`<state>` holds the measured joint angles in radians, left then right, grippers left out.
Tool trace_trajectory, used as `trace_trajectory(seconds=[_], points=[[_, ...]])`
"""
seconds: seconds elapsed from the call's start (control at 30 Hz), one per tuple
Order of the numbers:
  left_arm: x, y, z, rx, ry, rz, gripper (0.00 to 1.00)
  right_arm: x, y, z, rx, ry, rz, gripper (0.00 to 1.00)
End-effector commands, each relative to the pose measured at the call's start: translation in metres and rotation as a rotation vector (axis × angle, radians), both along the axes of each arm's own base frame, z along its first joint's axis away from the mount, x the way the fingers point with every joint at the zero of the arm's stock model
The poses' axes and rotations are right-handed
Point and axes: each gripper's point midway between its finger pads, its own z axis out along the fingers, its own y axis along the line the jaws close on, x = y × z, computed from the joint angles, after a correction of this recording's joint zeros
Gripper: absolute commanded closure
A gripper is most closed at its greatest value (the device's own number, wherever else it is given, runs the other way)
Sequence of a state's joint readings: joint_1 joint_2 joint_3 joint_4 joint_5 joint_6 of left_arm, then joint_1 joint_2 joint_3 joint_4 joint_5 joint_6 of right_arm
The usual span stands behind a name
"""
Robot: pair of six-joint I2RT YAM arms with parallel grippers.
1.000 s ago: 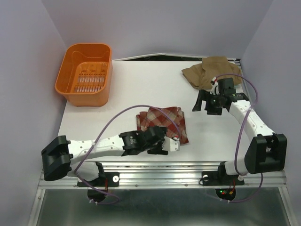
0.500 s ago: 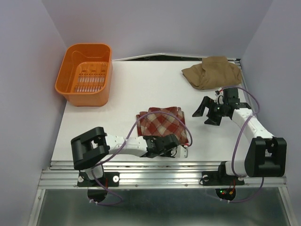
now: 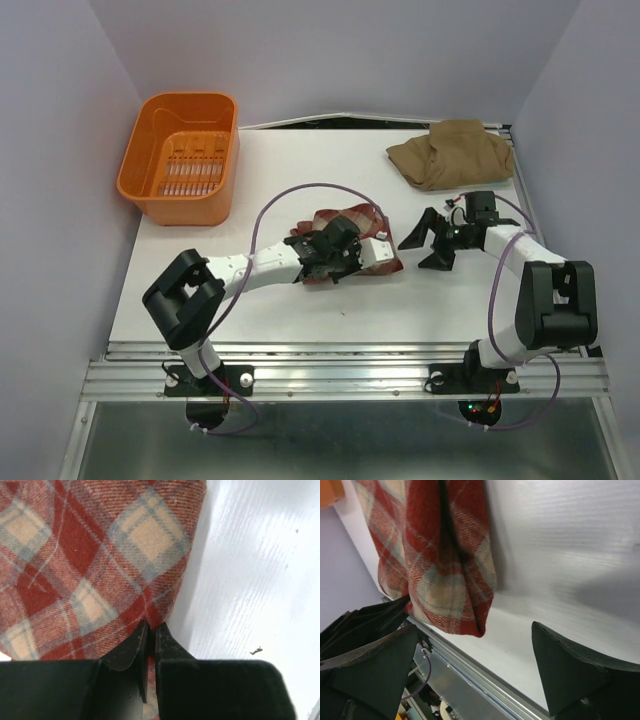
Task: Fold and stack the skirts
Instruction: Neatly place the folded skirt to the corner
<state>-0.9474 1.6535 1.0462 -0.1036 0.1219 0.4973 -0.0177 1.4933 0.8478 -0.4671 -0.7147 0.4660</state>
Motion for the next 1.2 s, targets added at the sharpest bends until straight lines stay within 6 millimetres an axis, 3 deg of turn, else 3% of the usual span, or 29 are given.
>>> trace_trajectory(seconds=[0.0, 0.17, 0.33, 0.5, 0.6, 0.73, 0.8, 0.83, 0.9, 0.97, 1.17], points=[[-0.009, -0.022, 0.024, -0.113, 0.085, -0.079, 1.0, 0.013, 0.018, 0.017, 0.107, -0.097, 0.039, 0.0], [-0.003, -0.024, 0.021, -0.121, 0.107, -0.067, 1.0, 0.016, 0.039, 0.022, 0.167, -0.161, 0.062, 0.0], [0.005, -0.028, 0.024, -0.133, 0.121, -0.056, 1.0, 0.004, 0.063, 0.018, 0.199, -0.177, 0.055, 0.0], [0.016, -0.031, 0.027, -0.164, 0.133, -0.026, 1.0, 0.003, 0.059, -0.001, 0.166, -0.11, 0.012, 0.0], [0.013, -0.033, 0.025, -0.18, 0.149, -0.036, 1.0, 0.008, 0.064, -0.003, 0.197, -0.082, -0.026, 0.0], [0.014, -0.032, 0.022, -0.183, 0.159, -0.03, 1.0, 0.014, 0.084, -0.001, 0.22, -0.111, 0.025, 0.0], [0.015, -0.029, 0.021, -0.174, 0.161, -0.023, 1.0, 0.013, 0.082, -0.008, 0.172, -0.104, 0.072, 0.0], [0.018, -0.027, 0.019, -0.172, 0.162, -0.015, 1.0, 0.023, 0.083, 0.0, 0.159, -0.14, 0.095, 0.0], [0.02, -0.023, 0.018, -0.169, 0.158, -0.006, 1.0, 0.025, 0.069, -0.002, 0.091, -0.122, 0.099, 0.0], [0.023, -0.018, 0.016, -0.162, 0.154, 0.007, 1.0, 0.039, 0.059, 0.014, 0.055, -0.179, 0.089, 0.0], [0.032, -0.013, 0.017, -0.162, 0.159, 0.02, 1.0, 0.081, -0.011, 0.041, -0.207, -0.304, -0.031, 0.0]])
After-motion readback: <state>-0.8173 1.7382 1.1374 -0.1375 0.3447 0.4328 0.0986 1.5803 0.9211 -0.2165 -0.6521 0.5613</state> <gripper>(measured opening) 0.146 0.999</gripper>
